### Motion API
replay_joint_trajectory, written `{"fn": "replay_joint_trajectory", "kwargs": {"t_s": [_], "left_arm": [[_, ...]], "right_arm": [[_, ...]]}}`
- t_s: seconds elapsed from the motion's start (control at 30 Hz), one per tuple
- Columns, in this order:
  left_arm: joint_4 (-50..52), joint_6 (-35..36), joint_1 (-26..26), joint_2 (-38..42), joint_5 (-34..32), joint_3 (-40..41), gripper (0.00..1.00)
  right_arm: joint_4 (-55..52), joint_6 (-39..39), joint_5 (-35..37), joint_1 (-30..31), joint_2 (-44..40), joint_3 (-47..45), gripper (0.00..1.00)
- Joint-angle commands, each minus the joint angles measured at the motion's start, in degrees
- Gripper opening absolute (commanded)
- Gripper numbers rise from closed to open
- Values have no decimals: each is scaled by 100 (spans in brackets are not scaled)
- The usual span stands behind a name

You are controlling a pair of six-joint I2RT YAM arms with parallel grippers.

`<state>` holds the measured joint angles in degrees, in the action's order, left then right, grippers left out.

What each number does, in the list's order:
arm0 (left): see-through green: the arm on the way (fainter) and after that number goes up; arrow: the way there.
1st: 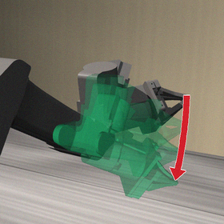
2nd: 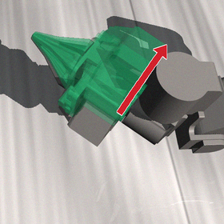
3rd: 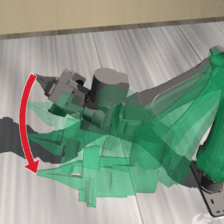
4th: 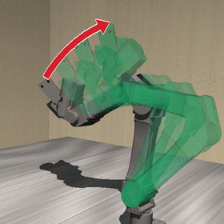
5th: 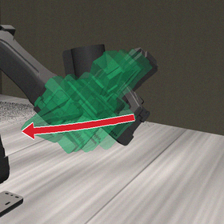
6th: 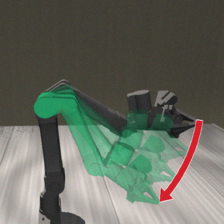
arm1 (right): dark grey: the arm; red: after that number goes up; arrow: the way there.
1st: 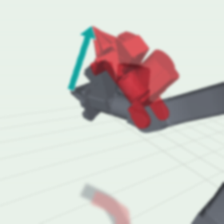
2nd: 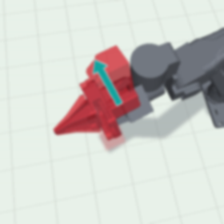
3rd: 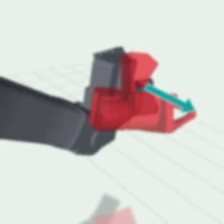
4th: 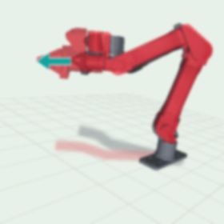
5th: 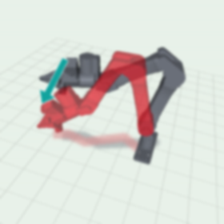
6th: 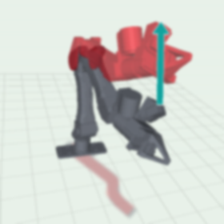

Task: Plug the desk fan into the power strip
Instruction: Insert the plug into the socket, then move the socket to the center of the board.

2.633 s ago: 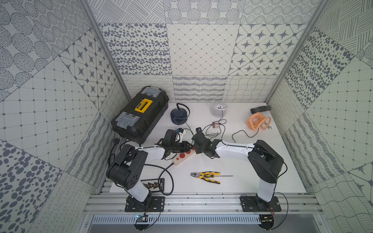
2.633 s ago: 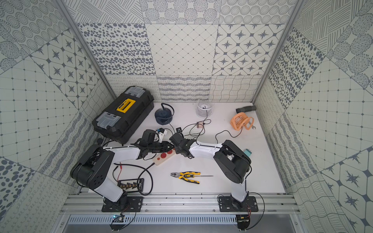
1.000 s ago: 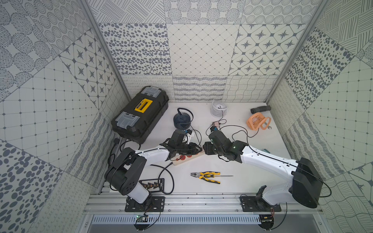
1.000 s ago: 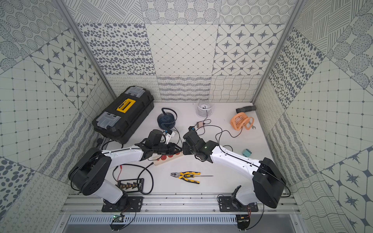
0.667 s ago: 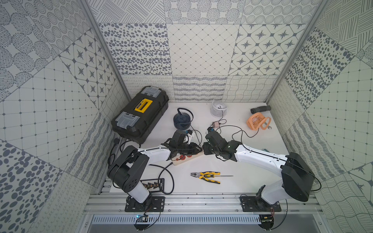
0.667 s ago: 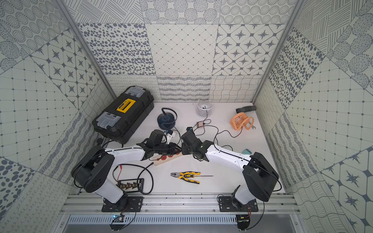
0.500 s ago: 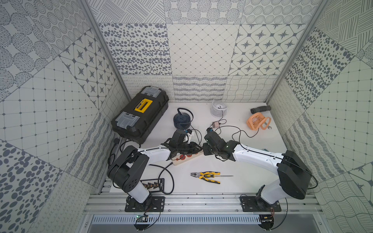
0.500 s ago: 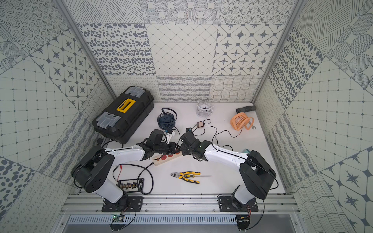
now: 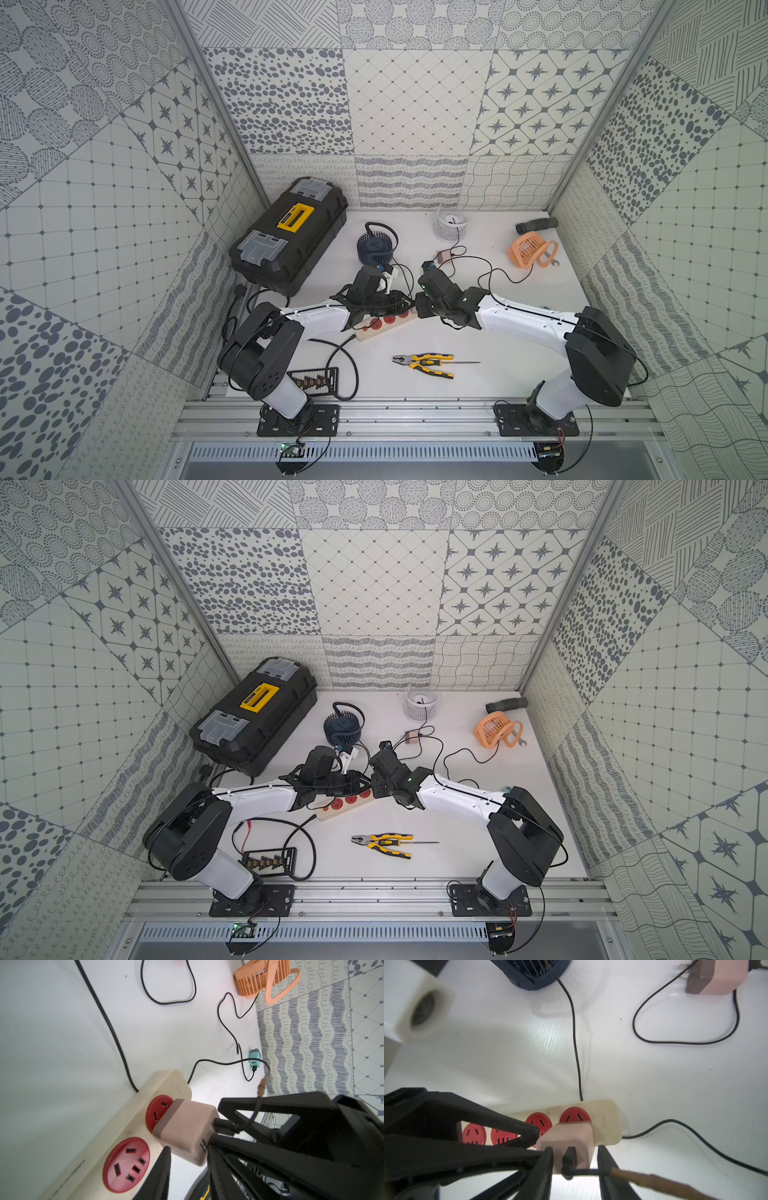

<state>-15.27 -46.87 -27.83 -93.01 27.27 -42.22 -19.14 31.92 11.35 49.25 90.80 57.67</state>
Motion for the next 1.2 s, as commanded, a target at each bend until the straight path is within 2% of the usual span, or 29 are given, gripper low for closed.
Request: {"fn": "replay_joint_trajectory", "kwargs": {"t_s": [0.0,0.2,0.5,0.63,0.87,1.17], "left_arm": [[-247,55,-3,-142,-41,-37,30],[-183,174,-3,-306,-103,-50,26],[508,599,-3,-297,-270,153,24],[868,870,-4,-399,-384,169,23],[1132,1046,-3,-547,-418,402,22],[1226,1217,-3,-1081,-459,355,22]], "right_arm": [[101,-123,-127,14,230,117,38],[-66,-146,-409,19,407,27,35],[-577,-111,-721,229,611,-186,29],[-674,22,-787,300,894,-264,23],[-859,390,-748,692,1175,-454,19],[-852,834,-867,682,1410,-1007,9]]}}
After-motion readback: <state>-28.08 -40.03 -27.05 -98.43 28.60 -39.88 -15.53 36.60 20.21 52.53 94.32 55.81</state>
